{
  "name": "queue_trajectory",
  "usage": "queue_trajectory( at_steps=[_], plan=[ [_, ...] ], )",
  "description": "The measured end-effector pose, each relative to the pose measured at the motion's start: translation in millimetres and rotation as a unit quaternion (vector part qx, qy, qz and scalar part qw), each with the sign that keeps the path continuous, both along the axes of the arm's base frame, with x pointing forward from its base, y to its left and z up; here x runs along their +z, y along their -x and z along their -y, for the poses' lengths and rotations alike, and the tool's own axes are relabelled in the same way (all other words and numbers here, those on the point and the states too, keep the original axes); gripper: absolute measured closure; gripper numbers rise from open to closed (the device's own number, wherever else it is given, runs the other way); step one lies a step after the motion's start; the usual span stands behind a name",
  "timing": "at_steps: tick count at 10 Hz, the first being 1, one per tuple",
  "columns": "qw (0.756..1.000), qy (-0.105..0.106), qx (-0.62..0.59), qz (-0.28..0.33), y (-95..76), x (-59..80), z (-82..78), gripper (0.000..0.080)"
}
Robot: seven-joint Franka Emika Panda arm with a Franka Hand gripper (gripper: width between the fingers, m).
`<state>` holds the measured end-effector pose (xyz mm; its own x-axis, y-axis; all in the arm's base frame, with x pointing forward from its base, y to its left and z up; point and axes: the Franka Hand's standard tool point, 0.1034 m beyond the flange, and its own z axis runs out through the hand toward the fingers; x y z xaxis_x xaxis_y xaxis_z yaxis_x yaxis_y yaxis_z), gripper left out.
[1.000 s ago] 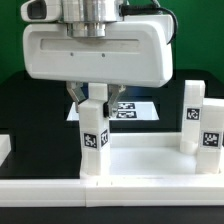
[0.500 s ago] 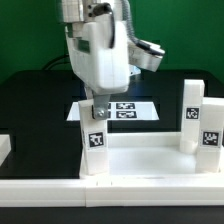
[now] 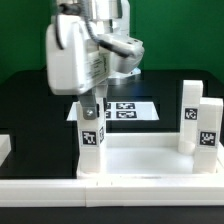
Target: Assemble desk
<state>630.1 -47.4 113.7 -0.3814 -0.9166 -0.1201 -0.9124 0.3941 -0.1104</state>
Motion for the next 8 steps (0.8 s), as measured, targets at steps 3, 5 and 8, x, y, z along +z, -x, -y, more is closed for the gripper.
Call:
queue_trajectory(
  at_steps=[3,5,8],
  plan=[
    [0.999,0.008,0.039,0.006,1.2,-2.4,-1.3,0.0295],
    [0.978,0.042,0.204,0.019,17.3,-17.4,-16.8,0.0183],
    [0.976,0.044,0.214,0.02,18.6,-17.0,-18.3,0.0157]
  ],
)
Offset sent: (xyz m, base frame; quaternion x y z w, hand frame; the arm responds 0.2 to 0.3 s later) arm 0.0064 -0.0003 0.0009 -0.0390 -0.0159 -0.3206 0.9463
